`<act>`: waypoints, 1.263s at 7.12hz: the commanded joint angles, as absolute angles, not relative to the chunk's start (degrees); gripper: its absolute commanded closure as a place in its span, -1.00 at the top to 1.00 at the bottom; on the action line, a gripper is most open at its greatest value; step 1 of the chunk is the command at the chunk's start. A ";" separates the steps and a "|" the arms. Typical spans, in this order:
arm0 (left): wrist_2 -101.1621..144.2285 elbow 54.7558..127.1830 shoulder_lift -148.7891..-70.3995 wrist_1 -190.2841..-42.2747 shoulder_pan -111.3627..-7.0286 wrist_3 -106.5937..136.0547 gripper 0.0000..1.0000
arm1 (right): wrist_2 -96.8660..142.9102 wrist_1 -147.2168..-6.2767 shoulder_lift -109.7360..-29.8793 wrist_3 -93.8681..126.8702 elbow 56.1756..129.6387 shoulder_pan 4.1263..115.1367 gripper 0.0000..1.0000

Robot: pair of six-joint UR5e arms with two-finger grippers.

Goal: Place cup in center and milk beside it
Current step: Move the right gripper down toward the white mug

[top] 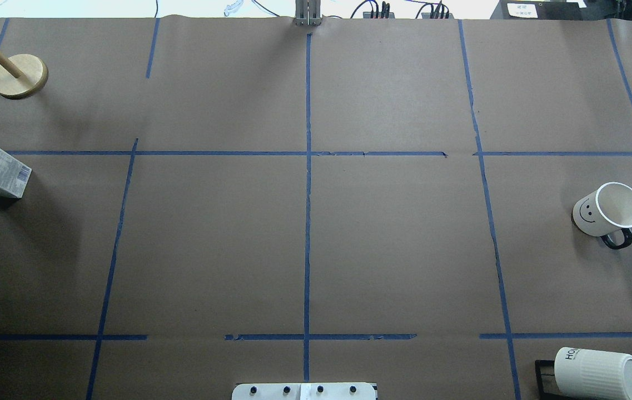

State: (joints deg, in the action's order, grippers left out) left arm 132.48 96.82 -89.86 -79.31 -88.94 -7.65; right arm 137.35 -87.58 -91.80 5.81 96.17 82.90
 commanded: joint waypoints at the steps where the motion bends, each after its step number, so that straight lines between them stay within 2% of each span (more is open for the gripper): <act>1: 132.19 97.55 -90.09 -80.15 -89.12 -8.43 1.00 | 137.29 -87.54 -92.63 5.97 96.24 82.97 1.00; 7: 133.85 97.82 -90.97 -78.66 -88.95 -7.82 1.00 | 136.84 -87.45 -91.76 6.59 96.68 82.71 1.00; 9: 134.38 97.21 -90.88 -78.93 -88.95 -8.00 1.00 | 136.67 -83.09 -91.76 6.67 96.07 80.60 1.00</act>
State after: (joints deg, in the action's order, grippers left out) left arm 134.10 97.28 -90.91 -78.83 -88.95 -7.90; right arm 136.79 -86.05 -91.74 6.42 96.47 81.54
